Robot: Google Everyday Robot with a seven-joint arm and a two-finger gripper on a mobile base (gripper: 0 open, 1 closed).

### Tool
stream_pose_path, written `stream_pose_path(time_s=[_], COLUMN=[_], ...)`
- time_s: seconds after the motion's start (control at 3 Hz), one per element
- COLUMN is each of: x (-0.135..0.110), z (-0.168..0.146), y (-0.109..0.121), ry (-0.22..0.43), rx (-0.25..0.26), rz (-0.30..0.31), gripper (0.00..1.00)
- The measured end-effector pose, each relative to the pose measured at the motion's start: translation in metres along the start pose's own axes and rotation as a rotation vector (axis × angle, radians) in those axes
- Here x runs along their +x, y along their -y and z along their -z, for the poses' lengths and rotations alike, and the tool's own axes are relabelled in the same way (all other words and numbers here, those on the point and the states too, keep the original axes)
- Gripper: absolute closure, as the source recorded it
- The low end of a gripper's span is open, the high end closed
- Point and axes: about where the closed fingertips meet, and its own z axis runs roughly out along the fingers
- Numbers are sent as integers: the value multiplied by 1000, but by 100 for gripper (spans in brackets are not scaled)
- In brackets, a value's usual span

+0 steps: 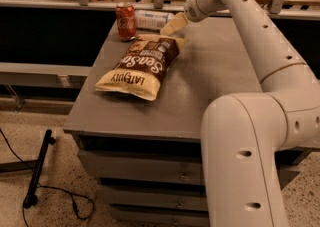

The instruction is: Pick blue plastic bottle

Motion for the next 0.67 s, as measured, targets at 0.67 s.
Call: stream_pose_path(time_s=[0.67], x=[3], z=[-3], y=[-3], ry=[7], rx=[-55], rz=[-3], gripper=[40])
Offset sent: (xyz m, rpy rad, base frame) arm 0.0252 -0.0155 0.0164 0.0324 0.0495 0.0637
